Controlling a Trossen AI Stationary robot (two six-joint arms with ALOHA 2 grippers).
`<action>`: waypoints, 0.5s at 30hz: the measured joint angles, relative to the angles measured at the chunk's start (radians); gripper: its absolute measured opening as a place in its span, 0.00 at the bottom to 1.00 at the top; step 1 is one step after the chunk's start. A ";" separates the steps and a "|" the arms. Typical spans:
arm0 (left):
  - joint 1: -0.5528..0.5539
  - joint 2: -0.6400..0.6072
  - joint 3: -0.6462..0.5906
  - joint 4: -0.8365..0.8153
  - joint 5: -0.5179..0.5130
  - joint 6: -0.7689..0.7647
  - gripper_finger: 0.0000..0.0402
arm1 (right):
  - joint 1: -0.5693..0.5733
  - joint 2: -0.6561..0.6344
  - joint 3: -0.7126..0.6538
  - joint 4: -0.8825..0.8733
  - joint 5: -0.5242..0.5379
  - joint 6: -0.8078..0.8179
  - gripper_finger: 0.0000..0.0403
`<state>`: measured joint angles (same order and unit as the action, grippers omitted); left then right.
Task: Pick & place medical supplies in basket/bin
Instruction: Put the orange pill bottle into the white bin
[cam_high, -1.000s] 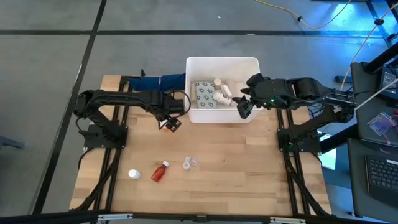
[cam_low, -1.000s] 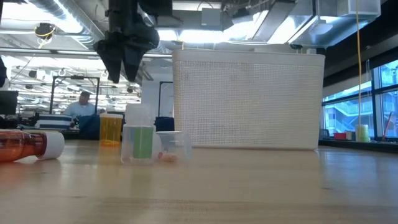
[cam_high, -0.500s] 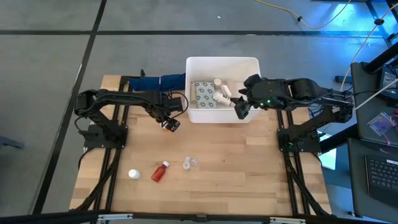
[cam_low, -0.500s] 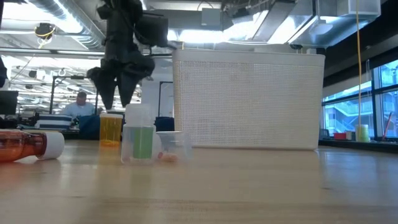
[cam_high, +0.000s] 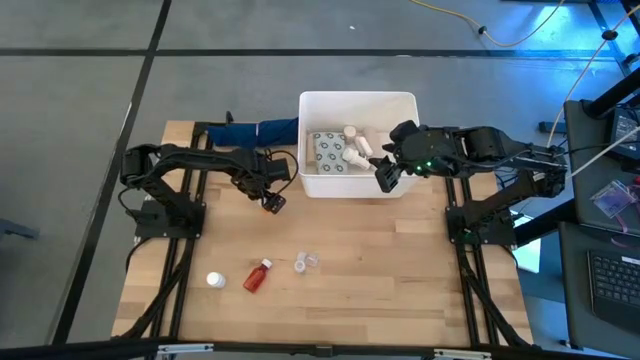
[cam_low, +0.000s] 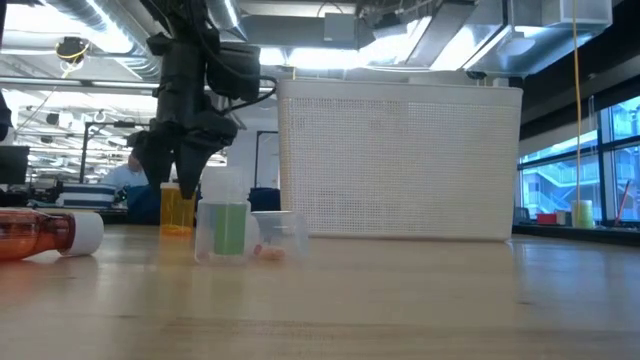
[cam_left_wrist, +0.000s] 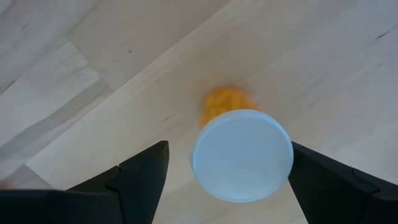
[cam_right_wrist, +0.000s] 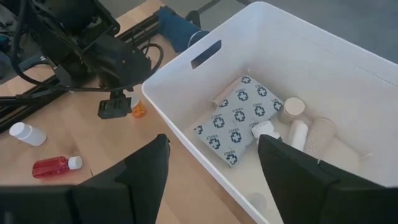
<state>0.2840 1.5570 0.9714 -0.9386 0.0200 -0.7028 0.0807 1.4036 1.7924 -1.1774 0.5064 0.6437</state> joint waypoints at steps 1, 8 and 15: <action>0.000 0.000 0.000 0.002 0.000 -0.002 0.75 | 0.000 0.000 0.000 0.000 0.000 0.000 0.61; 0.000 0.000 0.000 0.002 -0.026 -0.008 0.75 | 0.000 0.000 0.000 -0.001 0.000 -0.022 0.61; 0.000 0.000 0.000 0.023 -0.030 -0.027 0.75 | 0.000 0.000 0.000 -0.003 0.000 -0.051 0.61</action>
<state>0.2836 1.5570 0.9714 -0.9158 -0.0101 -0.7298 0.0807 1.4040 1.7924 -1.1801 0.5060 0.5929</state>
